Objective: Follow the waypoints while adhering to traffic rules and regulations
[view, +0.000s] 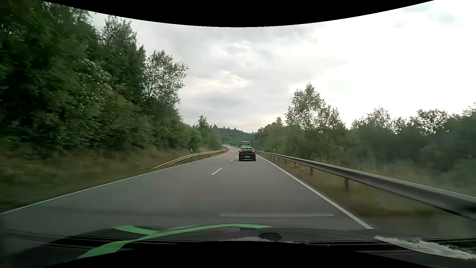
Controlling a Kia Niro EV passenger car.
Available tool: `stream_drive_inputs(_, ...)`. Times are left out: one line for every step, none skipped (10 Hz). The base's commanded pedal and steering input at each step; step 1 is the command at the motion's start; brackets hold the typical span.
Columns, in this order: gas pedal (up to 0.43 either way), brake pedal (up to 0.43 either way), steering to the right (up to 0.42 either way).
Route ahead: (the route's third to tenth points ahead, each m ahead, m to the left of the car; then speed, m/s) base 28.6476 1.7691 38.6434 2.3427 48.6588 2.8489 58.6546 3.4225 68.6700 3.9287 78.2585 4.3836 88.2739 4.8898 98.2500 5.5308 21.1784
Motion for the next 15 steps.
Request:
stream_drive_inputs(0.189,0.0,-0.006)
stream_drive_inputs(0.209,0.0,-0.006)
stream_drive_inputs(0.22,0.0,-0.006)
stream_drive_inputs(0.22,0.0,-0.005)
stream_drive_inputs(0.22,0.0,-0.005)
stream_drive_inputs(0.22,0.0,-0.005)
stream_drive_inputs(0.22,0.0,-0.005)
stream_drive_inputs(0.22,0.0,-0.005)
stream_drive_inputs(0.22,0.0,-0.005)
stream_drive_inputs(0.22,0.0,-0.005)
stream_drive_inputs(0.22,0.0,-0.005)
stream_drive_inputs(0.228,0.0,-0.005)
stream_drive_inputs(0.248,0.0,-0.005)
stream_drive_inputs(0.26,0.0,-0.005)
stream_drive_inputs(0.287,0.0,-0.005)
